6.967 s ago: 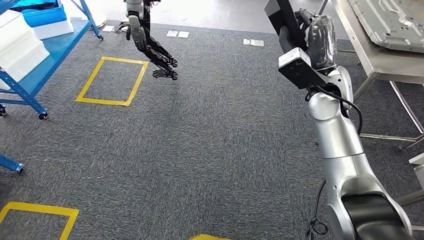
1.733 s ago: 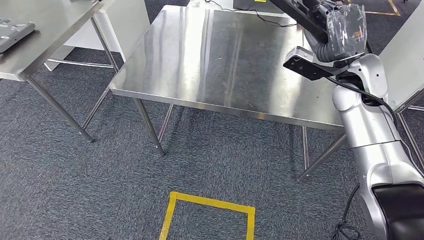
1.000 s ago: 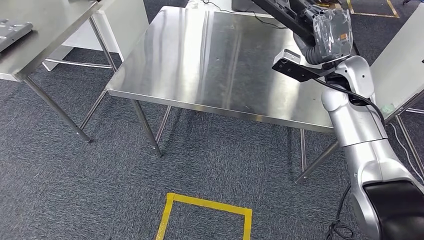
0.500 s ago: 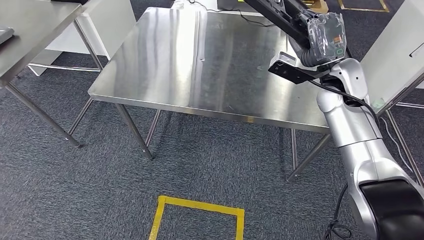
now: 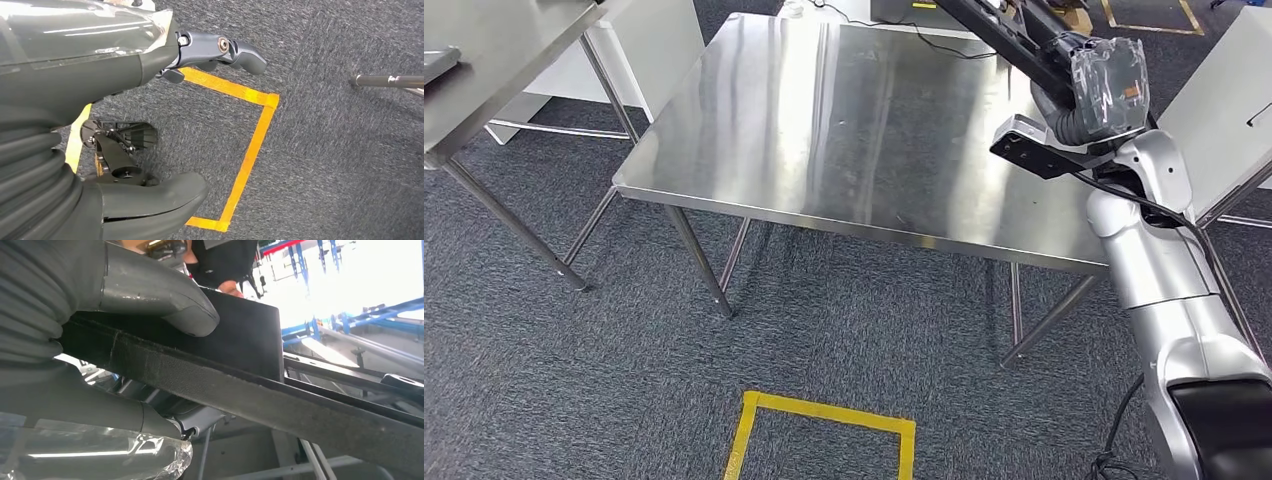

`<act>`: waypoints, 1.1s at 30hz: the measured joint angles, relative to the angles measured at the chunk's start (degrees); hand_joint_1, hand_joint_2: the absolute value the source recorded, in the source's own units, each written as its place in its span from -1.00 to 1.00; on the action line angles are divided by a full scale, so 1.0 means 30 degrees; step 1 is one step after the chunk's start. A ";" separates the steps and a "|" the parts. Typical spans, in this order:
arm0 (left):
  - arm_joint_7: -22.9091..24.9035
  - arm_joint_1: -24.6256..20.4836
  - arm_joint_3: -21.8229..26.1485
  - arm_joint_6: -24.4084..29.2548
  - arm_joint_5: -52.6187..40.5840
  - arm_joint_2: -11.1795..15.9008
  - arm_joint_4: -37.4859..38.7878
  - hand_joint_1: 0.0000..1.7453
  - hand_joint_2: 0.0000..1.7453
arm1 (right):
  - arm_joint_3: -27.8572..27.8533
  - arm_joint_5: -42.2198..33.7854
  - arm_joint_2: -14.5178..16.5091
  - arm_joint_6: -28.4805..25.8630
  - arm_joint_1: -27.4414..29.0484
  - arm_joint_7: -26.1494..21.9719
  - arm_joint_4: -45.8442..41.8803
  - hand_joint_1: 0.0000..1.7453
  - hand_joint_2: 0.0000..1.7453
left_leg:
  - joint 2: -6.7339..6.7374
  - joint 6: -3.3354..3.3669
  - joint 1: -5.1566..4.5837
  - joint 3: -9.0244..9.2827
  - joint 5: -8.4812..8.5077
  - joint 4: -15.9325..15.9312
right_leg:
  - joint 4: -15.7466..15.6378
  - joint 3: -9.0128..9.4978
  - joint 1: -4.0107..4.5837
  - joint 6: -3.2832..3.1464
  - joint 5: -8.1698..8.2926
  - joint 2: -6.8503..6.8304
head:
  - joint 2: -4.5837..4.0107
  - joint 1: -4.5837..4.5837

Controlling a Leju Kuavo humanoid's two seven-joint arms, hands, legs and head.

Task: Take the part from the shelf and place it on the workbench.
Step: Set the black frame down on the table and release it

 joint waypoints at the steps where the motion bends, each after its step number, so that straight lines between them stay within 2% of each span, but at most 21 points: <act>1: 0.0002 0.0000 -0.0033 -0.0004 -0.0038 0.0004 0.0000 -1.00 1.00 | -0.0022 -0.0022 -0.0054 0.0024 0.0028 0.0002 -0.0060 1.00 1.00 | -0.0009 -0.0120 -0.0041 -0.0012 -0.0100 0.0101 | -0.0929 0.0484 -0.0010 -0.0042 0.0311 -0.0060 | 0.0000 -0.0007; 2: 0.0007 0.0001 -0.0067 -0.0006 -0.0080 0.0011 0.0000 -1.00 1.00 | -0.0037 -0.0042 -0.0113 0.0048 0.0088 0.0005 -0.0111 1.00 1.00 | -0.0018 -0.0213 -0.0095 -0.0031 -0.0182 0.0180 | -0.1361 0.0726 0.0011 -0.0185 0.0430 -0.0088 | 0.0000 -0.0016; 4: 0.0065 0.0000 -0.0131 -0.0007 -0.0169 0.0014 0.0000 -1.00 1.00 | -0.0062 -0.0075 -0.0251 0.0082 0.0271 0.0020 -0.0232 1.00 1.00 | -0.0002 -0.0313 -0.0085 -0.0050 -0.0266 0.0225 | -0.1411 0.0761 0.0039 -0.0592 0.0449 0.0005 | 0.0000 -0.0055; 6: 0.0166 -0.0006 -0.0184 0.0000 -0.0246 0.0038 0.0000 -1.00 1.00 | -0.0118 -0.0113 -0.0391 0.0097 0.0361 0.0036 -0.0377 1.00 1.00 | -0.0002 -0.0440 0.0008 -0.0279 -0.0610 0.0649 | -0.1409 0.0795 -0.0021 -0.0855 0.0451 0.0051 | 0.0000 -0.0075; 7: 0.0222 -0.0010 -0.0219 0.0007 -0.0268 0.0044 0.0000 -1.00 1.00 | -0.0153 -0.0136 -0.0439 0.0106 0.0360 0.0040 -0.0443 1.00 1.00 | -0.0009 -0.0526 0.0044 -0.0615 -0.1036 0.1356 | -0.1418 0.0822 -0.0043 -0.0976 0.0448 0.0075 | 0.0000 -0.0091; 9: 0.0310 -0.0014 -0.0279 0.0022 -0.0273 0.0042 0.0000 -1.00 1.00 | -0.0200 -0.0173 -0.0495 0.0139 0.0357 0.0044 -0.0514 1.00 1.00 | -0.0025 -0.0640 0.0059 -0.1828 -0.2186 0.3783 | -0.1418 0.0851 0.0013 -0.1161 0.0401 0.0112 | 0.0000 -0.0129; 10: 0.0355 -0.0013 -0.0295 0.0031 -0.0272 0.0038 0.0000 -1.00 1.00 | -0.0200 -0.0193 -0.0501 0.0157 0.0369 0.0036 -0.0516 1.00 1.00 | -0.0027 -0.0651 0.0060 -0.2488 -0.2573 0.4974 | -0.1418 0.0858 0.0056 -0.1215 0.0380 0.0137 | 0.0000 -0.0129; 11: 0.0394 -0.0013 -0.0303 0.0036 -0.0270 0.0040 0.0000 -1.00 1.00 | -0.0197 -0.0215 -0.0504 0.0171 0.0387 0.0022 -0.0512 1.00 1.00 | -0.0029 -0.0623 0.0058 -0.2941 -0.2638 0.5659 | -0.1417 0.0870 0.0102 -0.1257 0.0354 0.0170 | 0.0000 -0.0131; 12: 0.0419 -0.0013 -0.0306 0.0040 -0.0268 0.0044 0.0000 -1.00 1.00 | -0.0193 -0.0243 -0.0504 0.0175 0.0400 0.0000 -0.0509 1.00 1.00 | -0.0031 -0.0549 0.0051 -0.3033 -0.2328 0.5607 | -0.1417 0.0897 0.0146 -0.1282 0.0335 0.0207 | 0.0000 -0.0133; 14: 0.0448 -0.0016 -0.0308 0.0051 -0.0259 0.0064 0.0000 -1.00 1.00 | -0.0191 -0.0281 -0.0504 0.0177 0.0389 -0.0049 -0.0507 1.00 1.00 | -0.0068 -0.0240 -0.0006 -0.2162 -0.0944 0.3491 | -0.1420 0.0995 0.0226 -0.1328 0.0293 0.0277 | 0.0000 -0.0135; 16: 0.0452 -0.0041 -0.0310 0.0062 -0.0248 0.0120 0.0000 -1.00 1.00 | -0.0188 -0.0292 -0.0506 0.0177 0.0351 -0.0077 -0.0507 1.00 1.00 | -0.0074 0.0095 -0.0130 -0.1051 -0.0086 0.1158 | -0.1426 0.1040 0.0322 -0.1290 0.0233 0.0318 | 0.0000 -0.0118; 17: 0.0455 -0.0053 -0.0312 0.0064 -0.0246 0.0142 0.0000 -1.00 1.00 | -0.0184 -0.0292 -0.0508 0.0179 0.0333 -0.0084 -0.0507 1.00 1.00 | -0.0061 0.0196 -0.0205 -0.0781 -0.0009 0.0590 | -0.1435 0.1040 0.0334 -0.1229 0.0203 0.0327 | 0.0000 -0.0113; 21: 0.0461 -0.0082 -0.0313 0.0067 -0.0243 0.0116 -0.0002 -1.00 1.00 | -0.0193 -0.0299 -0.0565 0.0182 0.0299 -0.0093 -0.0534 1.00 1.00 | 0.0006 0.0345 -0.0234 -0.0276 0.0050 0.0044 | -0.1221 0.0933 0.0382 -0.0887 -0.0010 0.0276 | 0.0000 -0.0098; 23: 0.0459 -0.0099 -0.0310 0.0069 -0.0230 0.0100 -0.0002 -1.00 1.00 | -0.0211 -0.0315 -0.0627 0.0182 0.0266 -0.0098 -0.0554 1.00 1.00 | 0.0029 0.0452 -0.0134 0.0056 0.0168 -0.0275 | 0.0387 0.0128 0.0410 -0.0937 -0.0686 0.0220 | 0.0000 -0.0062; 25: 0.0463 -0.0111 -0.0308 0.0071 -0.0215 0.0087 0.0000 -1.00 1.00 | -0.0208 -0.0328 -0.0652 0.0182 0.0280 -0.0102 -0.0545 1.00 1.00 | 0.0014 0.0503 -0.0143 0.0146 0.0099 -0.0304 | 0.2921 -0.1288 0.0375 -0.0974 -0.1543 0.0217 | 0.0000 -0.0049; 26: 0.0465 -0.0110 -0.0308 0.0071 -0.0215 0.0071 0.0000 -1.00 1.00 | -0.0204 -0.0332 -0.0656 0.0184 0.0325 -0.0102 -0.0540 1.00 1.00 | 0.0000 0.0499 -0.0144 0.0185 0.0039 -0.0296 | 0.3719 -0.1823 0.0356 -0.0893 -0.1700 0.0216 | 0.0000 -0.0047; 27: 0.0465 -0.0108 -0.0308 0.0071 -0.0215 0.0053 0.0000 -1.00 1.00 | -0.0200 -0.0330 -0.0661 0.0184 0.0366 -0.0102 -0.0536 1.00 1.00 | -0.0018 0.0473 -0.0138 0.0238 -0.0029 -0.0286 | 0.3805 -0.1997 0.0320 -0.0738 -0.1546 0.0209 | 0.0000 -0.0044; 28: 0.0465 -0.0107 -0.0308 0.0071 -0.0215 0.0036 0.0000 -1.00 1.00 | -0.0200 -0.0332 -0.0667 0.0184 0.0387 -0.0102 -0.0534 1.00 1.00 | -0.0039 0.0423 -0.0122 0.0322 -0.0113 -0.0269 | 0.3069 -0.1735 0.0261 -0.0535 -0.1078 0.0192 | 0.0000 -0.0040; 30: 0.0465 -0.0108 -0.0308 0.0069 -0.0215 0.0014 0.0000 -1.00 1.00 | -0.0208 -0.0337 -0.0681 0.0184 0.0378 -0.0102 -0.0531 1.00 1.00 | -0.0080 0.0247 -0.0114 0.0535 -0.0362 -0.0193 | 0.0265 -0.0408 0.0136 -0.0170 0.0191 0.0071 | 0.0000 -0.0027; 32: 0.0466 -0.0115 -0.0308 0.0069 -0.0215 0.0009 0.0000 -1.00 1.00 | -0.0202 -0.0333 -0.0692 0.0186 0.0368 -0.0106 -0.0525 1.00 1.00 | -0.0109 0.0039 -0.0193 0.0639 -0.0601 -0.0089 | -0.1508 0.0553 0.0163 -0.0233 0.0812 0.0016 | 0.0000 -0.0027; 33: 0.0470 -0.0117 -0.0308 0.0071 -0.0215 0.0009 0.0000 -1.00 1.00 | -0.0197 -0.0332 -0.0699 0.0190 0.0378 -0.0107 -0.0522 1.00 1.00 | -0.0112 -0.0041 -0.0229 0.0648 -0.0672 -0.0075 | -0.1671 0.0676 0.0213 -0.0392 0.0795 0.0034 | 0.0000 -0.0034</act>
